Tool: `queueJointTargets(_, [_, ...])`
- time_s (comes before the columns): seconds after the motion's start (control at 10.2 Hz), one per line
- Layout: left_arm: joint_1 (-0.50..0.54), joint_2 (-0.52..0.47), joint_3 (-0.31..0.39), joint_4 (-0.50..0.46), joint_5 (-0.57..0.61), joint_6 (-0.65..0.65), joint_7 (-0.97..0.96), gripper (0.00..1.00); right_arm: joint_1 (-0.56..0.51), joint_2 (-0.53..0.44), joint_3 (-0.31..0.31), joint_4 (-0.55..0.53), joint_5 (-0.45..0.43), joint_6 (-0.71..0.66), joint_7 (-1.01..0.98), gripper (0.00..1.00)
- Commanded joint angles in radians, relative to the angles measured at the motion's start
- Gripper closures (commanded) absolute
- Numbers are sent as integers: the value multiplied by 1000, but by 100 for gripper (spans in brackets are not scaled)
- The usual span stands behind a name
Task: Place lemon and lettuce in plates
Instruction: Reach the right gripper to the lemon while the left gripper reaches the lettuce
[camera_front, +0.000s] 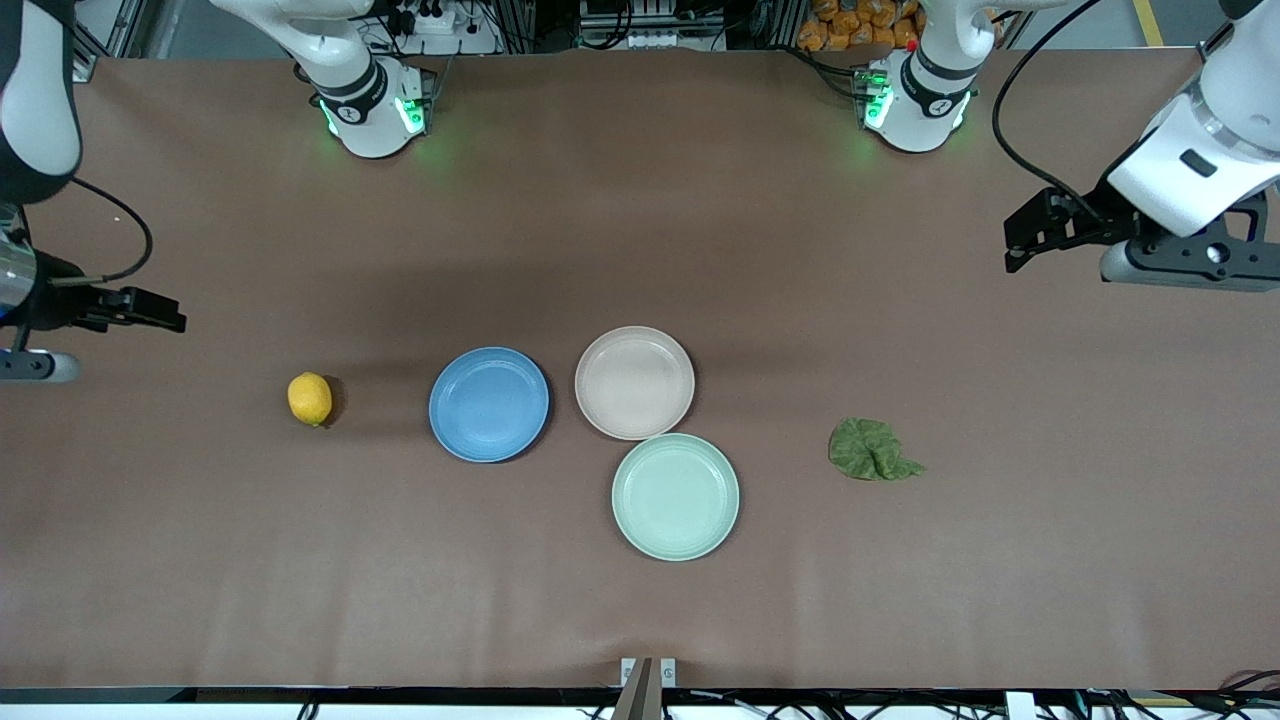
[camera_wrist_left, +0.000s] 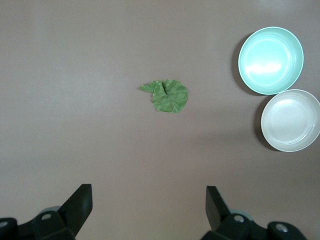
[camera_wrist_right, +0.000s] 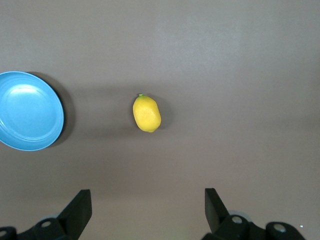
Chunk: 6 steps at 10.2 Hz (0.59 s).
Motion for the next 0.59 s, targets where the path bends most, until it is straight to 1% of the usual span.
queueJointTargets(0.0, [-2, 47, 2, 1, -23, 35, 14, 0, -18, 20, 9, 5, 1, 38, 1, 0])
queueJointTargets(0.2, [-2, 73, 2, 1, -24, 64, 14, 0, -23, 39, 9, 6, -2, 64, 1, 0])
queueJointTargets(0.49, [-5, 130, 2, 1, -20, 87, 14, 0, -29, 56, 9, 6, 3, 67, 1, 0])
